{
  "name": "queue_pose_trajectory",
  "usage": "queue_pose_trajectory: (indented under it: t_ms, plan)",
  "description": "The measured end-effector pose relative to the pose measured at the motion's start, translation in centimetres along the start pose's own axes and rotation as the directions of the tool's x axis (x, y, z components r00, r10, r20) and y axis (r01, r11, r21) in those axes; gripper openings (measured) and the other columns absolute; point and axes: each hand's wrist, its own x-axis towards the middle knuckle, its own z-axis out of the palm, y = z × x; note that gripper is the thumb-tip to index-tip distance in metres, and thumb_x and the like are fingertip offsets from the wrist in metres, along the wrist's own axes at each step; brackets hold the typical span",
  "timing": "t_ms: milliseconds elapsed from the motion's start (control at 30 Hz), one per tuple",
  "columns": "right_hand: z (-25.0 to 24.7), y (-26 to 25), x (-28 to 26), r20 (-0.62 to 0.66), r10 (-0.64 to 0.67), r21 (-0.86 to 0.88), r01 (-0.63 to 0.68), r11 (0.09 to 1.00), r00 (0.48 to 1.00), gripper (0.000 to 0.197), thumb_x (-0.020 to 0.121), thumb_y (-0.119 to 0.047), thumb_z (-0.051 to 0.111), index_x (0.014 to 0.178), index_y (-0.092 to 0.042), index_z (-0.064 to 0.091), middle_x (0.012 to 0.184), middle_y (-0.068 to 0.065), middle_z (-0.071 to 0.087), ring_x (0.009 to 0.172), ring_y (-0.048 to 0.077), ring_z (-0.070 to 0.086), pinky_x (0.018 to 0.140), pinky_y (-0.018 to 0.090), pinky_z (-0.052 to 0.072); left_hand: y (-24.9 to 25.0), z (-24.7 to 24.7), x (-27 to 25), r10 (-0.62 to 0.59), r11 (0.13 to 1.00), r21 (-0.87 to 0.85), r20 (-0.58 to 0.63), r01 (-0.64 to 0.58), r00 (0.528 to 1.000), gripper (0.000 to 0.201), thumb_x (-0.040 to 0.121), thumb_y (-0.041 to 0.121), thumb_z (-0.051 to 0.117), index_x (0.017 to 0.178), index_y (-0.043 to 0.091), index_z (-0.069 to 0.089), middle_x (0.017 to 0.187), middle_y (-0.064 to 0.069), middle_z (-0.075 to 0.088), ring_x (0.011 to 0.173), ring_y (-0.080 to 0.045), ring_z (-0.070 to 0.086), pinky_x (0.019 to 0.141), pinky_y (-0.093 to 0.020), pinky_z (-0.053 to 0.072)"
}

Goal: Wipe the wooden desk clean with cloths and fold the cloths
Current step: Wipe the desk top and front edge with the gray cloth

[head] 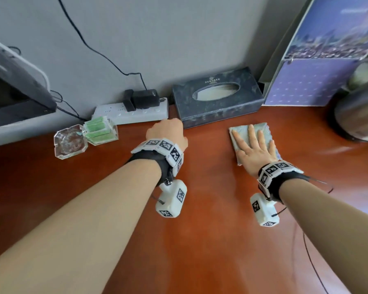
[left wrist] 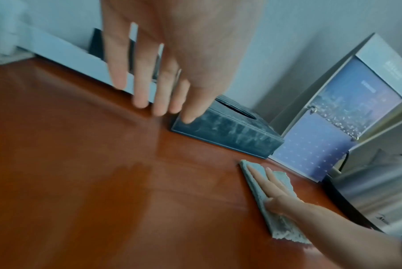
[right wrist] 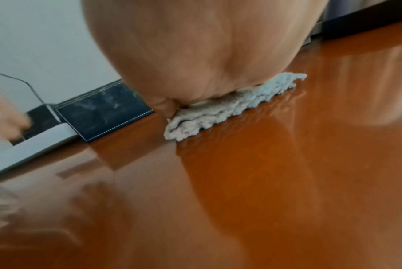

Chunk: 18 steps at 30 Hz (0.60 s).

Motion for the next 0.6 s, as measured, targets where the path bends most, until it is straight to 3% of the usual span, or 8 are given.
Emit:
queue_pose_trajectory:
  t_ms: [100,200,300,467,600]
  plan:
    - [0.0,-0.1,0.3,-0.018,0.016,0.012,-0.016,1.000,1.000,0.064,0.097,-0.039,0.017,0.142,-0.052,-0.027,0.156,-0.001,-0.034,0.146,0.028,-0.025,0.116,0.057,-0.012,2.7,-0.2,2.5,0.179,0.983,-0.004,-0.220,-0.184,0.959,0.029,0.094,0.033,0.057,0.120,0.020,0.060,0.116,-0.002,0.060,0.104,-0.025,0.059,0.079,-0.039,0.051]
    - [0.3,0.2,0.8,-0.048,-0.007,0.015,0.008,1.000,0.999,0.065,0.096,-0.040,0.017,0.141,-0.051,-0.029,0.155,0.000,-0.035,0.145,0.029,-0.026,0.115,0.058,-0.012,4.6,0.6,5.1,0.319,0.947,0.070,-0.287,-0.312,0.903,0.049,0.093,0.033,0.062,0.136,0.016,0.048,0.135,-0.004,0.050,0.122,-0.025,0.049,0.094,-0.041,0.046]
    - [-0.2,0.8,1.4,-0.049,-0.064,-0.014,0.063,0.998,0.997,0.065,0.097,-0.041,0.017,0.142,-0.050,-0.029,0.155,0.000,-0.036,0.145,0.029,-0.027,0.115,0.057,-0.015,5.6,2.1,7.1,0.347,0.938,0.116,-0.306,-0.327,0.887,0.066,0.087,0.030,0.071,0.143,0.011,0.041,0.144,-0.006,0.043,0.132,-0.024,0.043,0.103,-0.041,0.039]
    - [0.0,1.4,1.8,-0.091,-0.101,-0.036,0.098,0.995,0.991,0.065,0.097,-0.041,0.018,0.142,-0.049,-0.029,0.155,0.000,-0.036,0.145,0.029,-0.026,0.115,0.057,-0.016,6.0,3.8,8.4,0.335,0.941,0.147,-0.280,-0.304,0.900,0.076,0.084,0.016,0.074,0.148,0.009,0.035,0.145,-0.008,0.044,0.134,-0.025,0.043,0.115,-0.041,0.029]
    - [0.2,1.4,1.9,-0.108,-0.104,-0.038,0.101,0.994,0.989,0.066,0.097,-0.041,0.017,0.143,-0.048,-0.030,0.155,0.001,-0.036,0.145,0.031,-0.026,0.115,0.058,-0.015,6.2,2.7,8.5,0.306,0.950,0.138,-0.258,-0.279,0.916,0.066,0.088,0.011,0.070,0.146,0.013,0.039,0.137,-0.004,0.052,0.121,-0.025,0.052,0.100,-0.037,0.044]
